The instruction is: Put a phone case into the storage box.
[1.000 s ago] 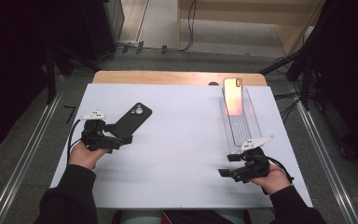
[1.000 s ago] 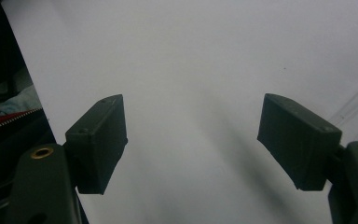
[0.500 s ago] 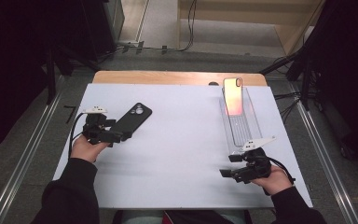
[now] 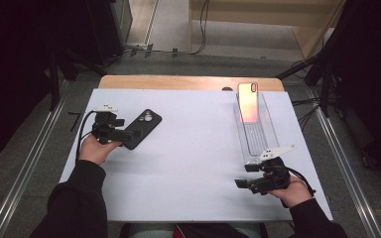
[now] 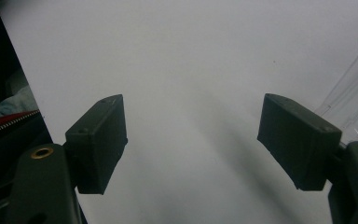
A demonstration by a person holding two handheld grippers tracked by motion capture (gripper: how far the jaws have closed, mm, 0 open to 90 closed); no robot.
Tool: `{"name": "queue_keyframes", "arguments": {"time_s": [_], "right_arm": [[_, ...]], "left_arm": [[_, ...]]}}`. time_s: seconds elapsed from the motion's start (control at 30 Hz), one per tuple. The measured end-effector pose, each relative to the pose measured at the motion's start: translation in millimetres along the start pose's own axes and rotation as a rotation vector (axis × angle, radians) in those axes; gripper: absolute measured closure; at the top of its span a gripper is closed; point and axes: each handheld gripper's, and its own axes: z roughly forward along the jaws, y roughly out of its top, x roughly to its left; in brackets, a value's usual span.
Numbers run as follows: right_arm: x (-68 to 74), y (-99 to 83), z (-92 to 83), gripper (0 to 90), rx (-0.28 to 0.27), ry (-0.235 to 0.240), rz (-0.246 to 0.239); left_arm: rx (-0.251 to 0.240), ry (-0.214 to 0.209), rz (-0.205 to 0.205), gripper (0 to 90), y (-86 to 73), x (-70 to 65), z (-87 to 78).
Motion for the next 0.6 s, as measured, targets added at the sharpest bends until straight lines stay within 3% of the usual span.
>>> {"name": "queue_keyframes", "arguments": {"time_s": [0.17, 0.27, 0.6], "right_arm": [[-0.1, 0.1, 0.5, 21.9, 0.003, 0.000, 0.000], [-0.1, 0.1, 0.7, 21.9, 0.004, 0.000, 0.003], [-0.5, -0.1, 1.1, 21.9, 0.005, -0.003, 0.006]], "left_arm": [[-0.011, -0.012, -0.007, 4.3, 7.4, 5.3, 5.4], [0.002, 0.013, 0.017, 5.2, 12.4, 7.4, 11.7], [0.006, 0.014, 0.033, 5.2, 23.1, 19.5, 27.4]]}}
